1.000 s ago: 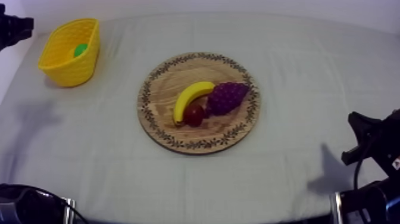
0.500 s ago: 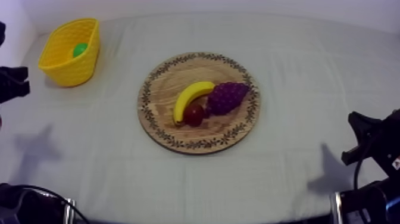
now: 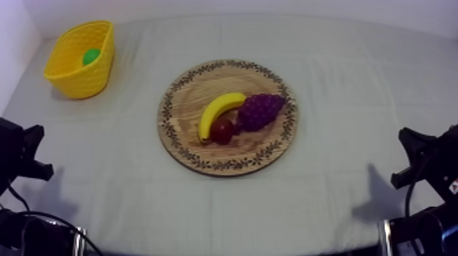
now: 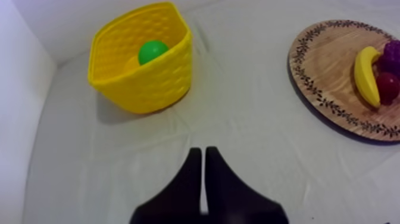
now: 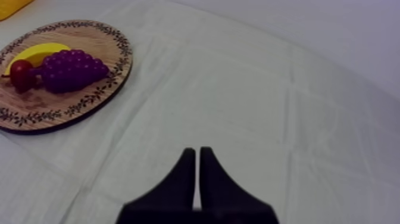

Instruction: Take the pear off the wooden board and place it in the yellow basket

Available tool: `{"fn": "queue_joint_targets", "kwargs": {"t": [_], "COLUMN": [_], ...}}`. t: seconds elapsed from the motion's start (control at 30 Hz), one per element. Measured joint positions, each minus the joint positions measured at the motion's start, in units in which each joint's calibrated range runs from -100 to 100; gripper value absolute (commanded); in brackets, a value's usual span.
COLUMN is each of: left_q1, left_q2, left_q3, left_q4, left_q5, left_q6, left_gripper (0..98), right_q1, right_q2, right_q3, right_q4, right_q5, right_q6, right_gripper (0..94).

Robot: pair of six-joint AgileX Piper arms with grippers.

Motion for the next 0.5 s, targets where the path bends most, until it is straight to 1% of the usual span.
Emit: {"fn": "queue_joint_targets", "kwargs": {"t": [0.17, 0.27, 0.37, 0.4, 0.5], "left_q1": [-0.22, -0.44, -0.51, -0.51, -0.51], "left_q2": [-7.09, -10.09, -11.12, -11.18, -11.31], "left_q3": [5.56, 8.05, 9.19, 9.48, 10.13], "left_q4": [-0.01, -0.89, -0.89, -1.41, -1.88], "left_q5": [-2.22, -2.22, -2.8, -3.18, -4.12], "left_q6": [1.14, 1.36, 1.54, 1.82, 3.28], "left_gripper": [0.0, 0.0, 0.0, 0.0, 0.0], "right_q1": [0.0, 0.0, 0.0, 0.0, 0.0], "right_q2": [0.0, 0.0, 0.0, 0.0, 0.0], "right_q3": [0.0, 0.0, 0.0, 0.0, 0.0], "right_q4": [0.0, 0.0, 0.0, 0.0, 0.0], "right_q5": [0.0, 0.0, 0.0, 0.0, 0.0], "right_q6": [0.0, 0.0, -0.04, -0.04, -0.04], "right_gripper": [0.4, 0.4, 0.4, 0.4, 0.4]}}
